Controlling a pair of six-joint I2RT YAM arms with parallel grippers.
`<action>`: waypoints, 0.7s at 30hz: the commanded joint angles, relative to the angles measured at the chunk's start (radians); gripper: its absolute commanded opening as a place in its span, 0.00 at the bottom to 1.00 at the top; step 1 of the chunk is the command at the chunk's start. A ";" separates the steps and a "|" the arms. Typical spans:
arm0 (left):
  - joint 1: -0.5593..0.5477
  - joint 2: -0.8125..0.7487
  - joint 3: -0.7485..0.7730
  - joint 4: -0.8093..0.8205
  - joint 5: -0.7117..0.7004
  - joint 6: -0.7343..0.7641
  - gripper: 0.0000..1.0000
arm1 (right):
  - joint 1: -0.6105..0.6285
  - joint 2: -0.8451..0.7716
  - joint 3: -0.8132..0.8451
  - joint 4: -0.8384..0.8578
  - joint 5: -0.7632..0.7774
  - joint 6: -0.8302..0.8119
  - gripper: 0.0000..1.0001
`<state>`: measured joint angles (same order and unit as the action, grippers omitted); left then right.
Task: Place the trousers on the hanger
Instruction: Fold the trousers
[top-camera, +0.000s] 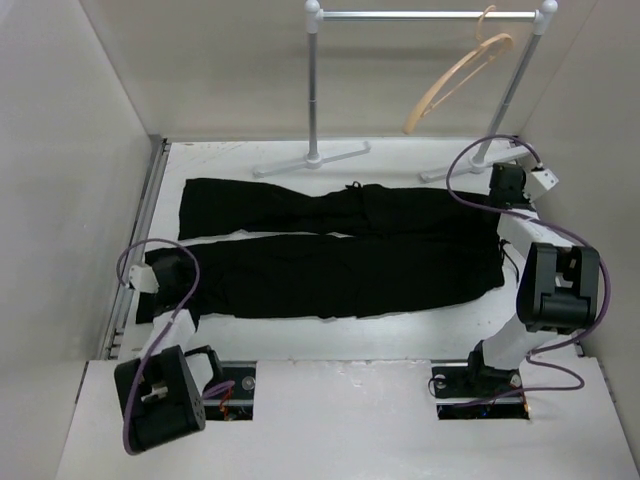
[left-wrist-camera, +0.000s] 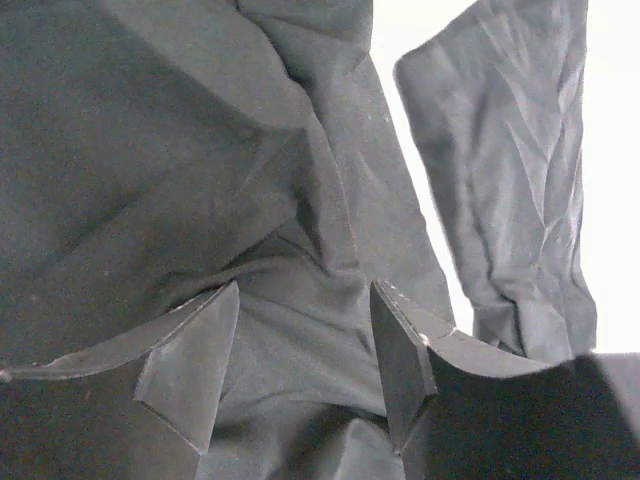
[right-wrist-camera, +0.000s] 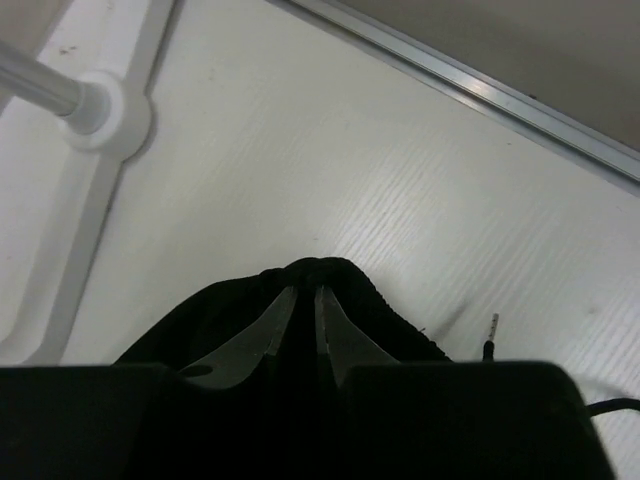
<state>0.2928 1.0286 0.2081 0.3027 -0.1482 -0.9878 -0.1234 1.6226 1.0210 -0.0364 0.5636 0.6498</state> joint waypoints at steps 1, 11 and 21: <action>0.090 -0.068 -0.079 -0.193 0.085 0.017 0.54 | 0.012 0.052 0.040 0.020 0.088 0.040 0.21; -0.205 -0.272 0.186 -0.353 -0.092 0.034 0.67 | 0.156 -0.171 -0.083 0.061 0.078 0.027 0.89; -0.307 0.290 0.482 -0.128 -0.203 0.003 0.55 | 0.392 -0.461 -0.355 0.055 0.039 0.063 0.19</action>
<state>-0.0353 1.1687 0.6327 0.1017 -0.3260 -0.9703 0.2268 1.2045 0.7170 0.0082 0.6197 0.6846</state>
